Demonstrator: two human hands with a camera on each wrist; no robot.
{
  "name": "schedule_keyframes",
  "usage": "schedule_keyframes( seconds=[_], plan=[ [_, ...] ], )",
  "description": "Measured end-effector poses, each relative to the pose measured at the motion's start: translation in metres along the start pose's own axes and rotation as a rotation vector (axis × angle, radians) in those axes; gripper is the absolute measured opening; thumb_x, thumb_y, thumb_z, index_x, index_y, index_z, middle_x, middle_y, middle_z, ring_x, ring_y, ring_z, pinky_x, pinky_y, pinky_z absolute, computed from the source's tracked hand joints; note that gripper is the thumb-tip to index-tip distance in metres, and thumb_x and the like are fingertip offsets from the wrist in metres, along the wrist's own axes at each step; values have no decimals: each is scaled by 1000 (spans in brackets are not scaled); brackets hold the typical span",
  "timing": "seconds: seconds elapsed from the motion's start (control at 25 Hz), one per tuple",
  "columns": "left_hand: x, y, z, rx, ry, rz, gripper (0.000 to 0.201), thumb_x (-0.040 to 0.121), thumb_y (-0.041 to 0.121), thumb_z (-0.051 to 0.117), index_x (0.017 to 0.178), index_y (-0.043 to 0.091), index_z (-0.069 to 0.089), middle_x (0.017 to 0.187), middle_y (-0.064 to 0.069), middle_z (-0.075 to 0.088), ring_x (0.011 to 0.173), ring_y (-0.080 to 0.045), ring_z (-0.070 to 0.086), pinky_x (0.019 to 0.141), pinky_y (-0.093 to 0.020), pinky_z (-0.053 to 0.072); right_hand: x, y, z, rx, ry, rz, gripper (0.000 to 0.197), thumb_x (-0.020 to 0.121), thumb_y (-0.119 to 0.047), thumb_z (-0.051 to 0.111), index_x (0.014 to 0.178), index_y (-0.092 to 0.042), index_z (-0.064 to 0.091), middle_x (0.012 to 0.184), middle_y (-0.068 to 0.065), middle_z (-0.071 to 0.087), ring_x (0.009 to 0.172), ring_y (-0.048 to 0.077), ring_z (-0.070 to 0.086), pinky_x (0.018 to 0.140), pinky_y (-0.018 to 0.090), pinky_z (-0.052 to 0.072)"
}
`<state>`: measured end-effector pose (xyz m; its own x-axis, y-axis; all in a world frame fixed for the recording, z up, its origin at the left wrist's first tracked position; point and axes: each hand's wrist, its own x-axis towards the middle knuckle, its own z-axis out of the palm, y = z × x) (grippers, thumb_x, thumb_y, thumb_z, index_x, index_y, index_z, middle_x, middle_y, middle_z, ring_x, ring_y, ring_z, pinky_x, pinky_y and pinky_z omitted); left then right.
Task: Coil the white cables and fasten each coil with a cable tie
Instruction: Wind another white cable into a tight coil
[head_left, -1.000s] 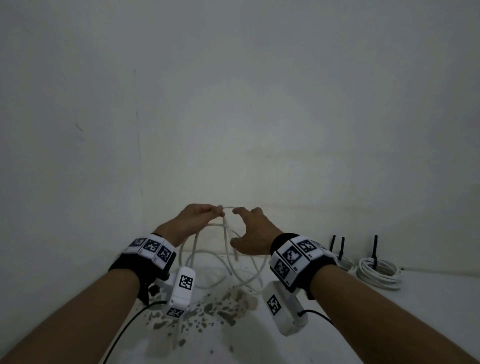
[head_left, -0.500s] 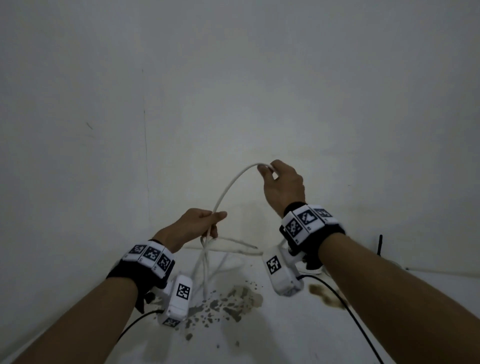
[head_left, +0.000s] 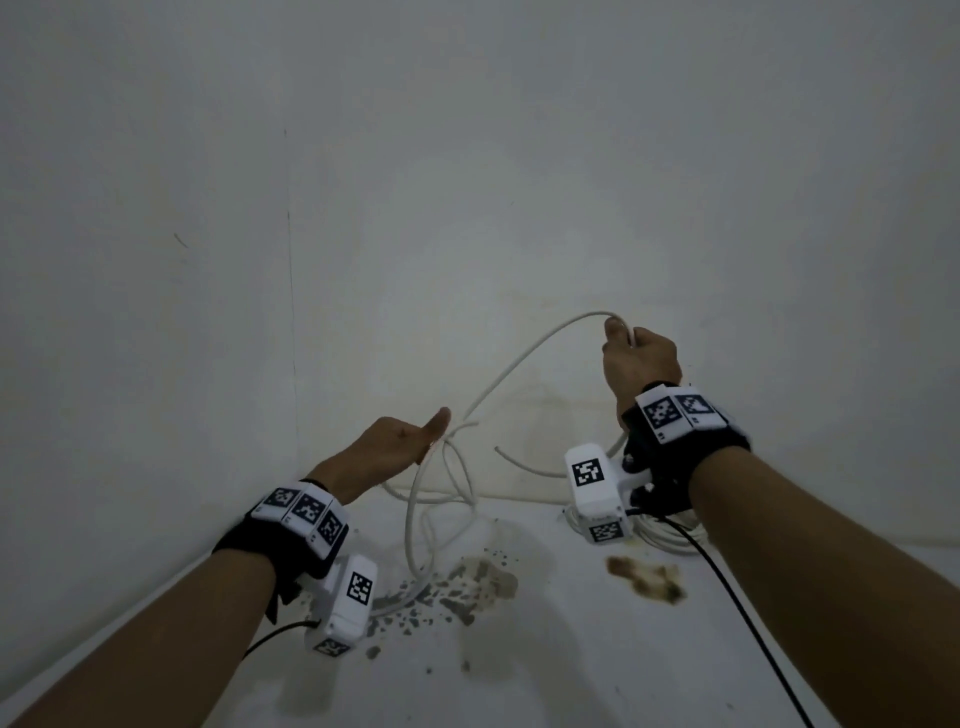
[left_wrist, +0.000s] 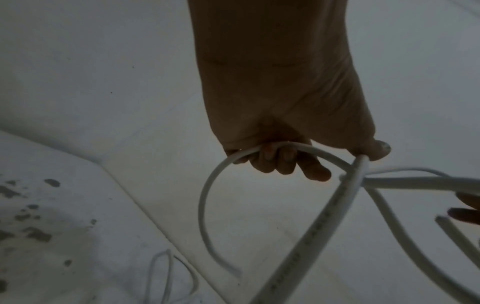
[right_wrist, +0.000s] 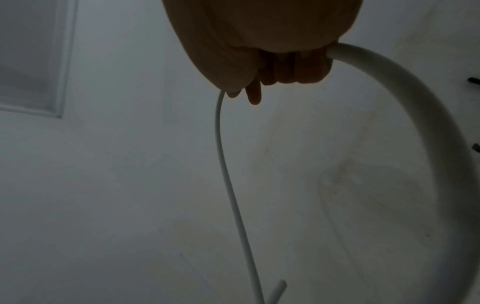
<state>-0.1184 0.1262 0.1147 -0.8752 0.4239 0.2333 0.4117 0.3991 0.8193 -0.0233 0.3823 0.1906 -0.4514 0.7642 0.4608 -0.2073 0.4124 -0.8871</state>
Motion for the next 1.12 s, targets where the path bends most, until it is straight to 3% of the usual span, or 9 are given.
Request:
schedule_keyframes(
  seconds=[0.12,0.24,0.48,0.56,0.64,0.72,0.84,1.0,1.12],
  plan=[
    [2,-14,0,-49,-27,-68,55,83,71,49,59,23,36,68,0,40,66,-16,39,63,-27,34,2,10,-11,34,20,103,45,97,-41,57,67,-9,50,58,8,44,60,29,44,64,33,36],
    [4,-24,-7,-211,106,-112,47,85,62,59,78,16,62,82,-2,51,74,-18,46,70,-28,44,3,22,-25,52,26,183,46,99,-38,56,62,-14,42,57,7,39,52,26,38,64,34,34],
    [11,-28,-28,-402,351,-265,43,89,56,61,79,14,60,74,-1,52,59,-16,39,54,-25,33,0,45,-42,35,29,224,45,97,-39,60,98,6,65,88,33,58,77,40,58,73,43,47],
    [14,-30,-27,-477,322,-326,39,91,52,60,82,14,59,72,1,47,54,-14,31,49,-25,26,-7,52,-44,-9,9,247,51,98,-36,59,116,12,62,112,37,61,98,48,61,88,49,50],
    [16,-29,-25,-546,275,-332,36,97,48,53,88,13,58,71,2,43,50,-12,26,43,-22,23,-12,58,-44,-129,-41,257,48,99,-33,58,120,10,62,117,32,63,104,45,60,93,47,49],
    [18,-23,-20,-623,190,-295,33,102,42,44,96,12,56,67,3,41,42,-9,24,37,-18,20,-15,64,-40,-392,-211,227,36,100,-29,55,114,2,65,115,25,63,100,37,61,92,39,51],
    [18,-2,-11,-659,65,-218,31,104,38,42,103,10,56,57,6,37,36,-6,20,35,-19,17,-37,66,-25,-745,-546,101,61,97,-36,57,149,-9,40,150,13,45,133,31,47,109,32,40],
    [10,32,17,-557,-77,-132,32,104,38,43,108,10,59,54,8,39,40,-7,21,42,-22,18,-77,45,16,-497,-736,-123,77,92,-46,64,155,-20,28,154,9,39,140,24,39,109,28,34],
    [5,43,37,-639,-194,-94,30,103,35,45,109,11,63,57,8,38,44,-7,25,50,-26,17,-88,26,41,-230,-770,-35,46,96,-31,59,137,-14,50,127,9,61,117,26,58,99,36,48]
  ],
)
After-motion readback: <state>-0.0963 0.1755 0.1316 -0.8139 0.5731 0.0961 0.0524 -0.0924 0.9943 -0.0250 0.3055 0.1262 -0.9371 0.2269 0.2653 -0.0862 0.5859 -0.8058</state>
